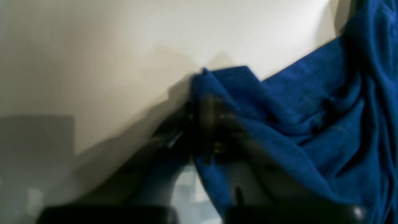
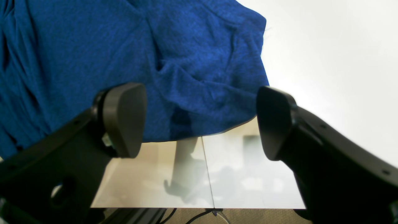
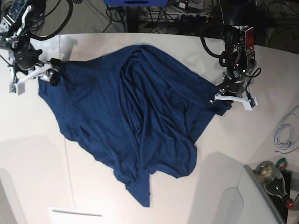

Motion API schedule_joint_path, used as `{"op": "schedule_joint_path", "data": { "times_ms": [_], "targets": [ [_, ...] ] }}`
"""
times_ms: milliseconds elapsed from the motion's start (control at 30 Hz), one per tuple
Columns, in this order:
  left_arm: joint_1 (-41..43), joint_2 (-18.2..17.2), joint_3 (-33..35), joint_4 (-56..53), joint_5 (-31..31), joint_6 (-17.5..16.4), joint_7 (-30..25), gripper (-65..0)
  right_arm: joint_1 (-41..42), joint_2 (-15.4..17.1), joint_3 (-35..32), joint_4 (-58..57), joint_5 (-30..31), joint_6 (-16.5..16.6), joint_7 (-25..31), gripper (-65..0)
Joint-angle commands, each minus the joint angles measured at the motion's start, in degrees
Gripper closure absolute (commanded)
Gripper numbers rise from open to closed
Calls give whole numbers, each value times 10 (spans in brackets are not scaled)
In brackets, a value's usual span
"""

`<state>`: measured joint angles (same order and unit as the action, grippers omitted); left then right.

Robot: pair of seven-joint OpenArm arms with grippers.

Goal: Layout the t-shirt on the table in an organized manner, then fold the t-shirt properly
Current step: 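Lift the shirt with both grippers and swing it over the table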

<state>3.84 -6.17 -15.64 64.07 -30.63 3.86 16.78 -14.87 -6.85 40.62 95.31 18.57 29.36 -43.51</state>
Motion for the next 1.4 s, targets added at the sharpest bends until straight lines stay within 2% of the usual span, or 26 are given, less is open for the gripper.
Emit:
{"op": "schedule_joint_path", "data": {
  "times_ms": [0, 100, 200, 400, 533, 767, 800, 833, 900, 967, 1000, 1067, 1133, 1300, 1367],
  "targets": [
    [6, 3, 2, 1, 3, 8, 52, 0, 2, 3, 16, 15, 10, 1, 12, -512],
    [16, 2, 2, 36, 3, 8, 53, 0, 11, -8, 61, 15, 8, -4, 7, -513],
    [52, 2, 2, 102, 3, 12, 53, 0, 13, -9, 80, 9, 10, -41, 6, -513],
    [95, 5, 2, 178, 3, 13, 54, 0, 16, -9, 80, -27, 10, -33, -14, -510],
    [116, 3, 1, 198, 3, 13, 54, 0, 36, -9, 80, -72, 10, 7, -25, -509],
    [125, 2, 1, 203, 3, 13, 54, 0, 61, -8, 80, -137, 9, 8, -25, -504],
    [126, 2, 1, 209, 3, 13, 54, 0, 64, -8, 79, -141, 9, 9, -25, -483],
    [127, 2, 1, 217, 3, 13, 54, 0, 65, -8, 79, -143, 9, 9, -25, -429],
    [136, 2, 1, 235, 3, 13, 58, 0, 64, -8, 79, -138, 9, 9, -25, -264],
    [137, 2, -1, 265, 3, 13, 91, 0, 65, -8, 80, -133, 10, 9, -26, -59],
    [138, 2, -9, 282, 3, 13, 114, 0, 65, -8, 80, -124, 10, 9, -27, 0],
    [139, 9, -41, 315, 3, 13, 146, 0, 65, -8, 80, -91, 10, 9, -44, -24],
    [135, 14, -64, 348, 3, 13, 173, 0, 68, -8, 80, -45, 10, 8, -76, -3],
    [110, 16, -88, 417, 3, 13, 225, 0, 113, 2, 80, 89, 7, 3, -209, 0],
    [99, 16, -88, 433, 4, 13, 230, 0, 136, 7, 79, 124, 7, -14, -258, 0]
  ]
}}
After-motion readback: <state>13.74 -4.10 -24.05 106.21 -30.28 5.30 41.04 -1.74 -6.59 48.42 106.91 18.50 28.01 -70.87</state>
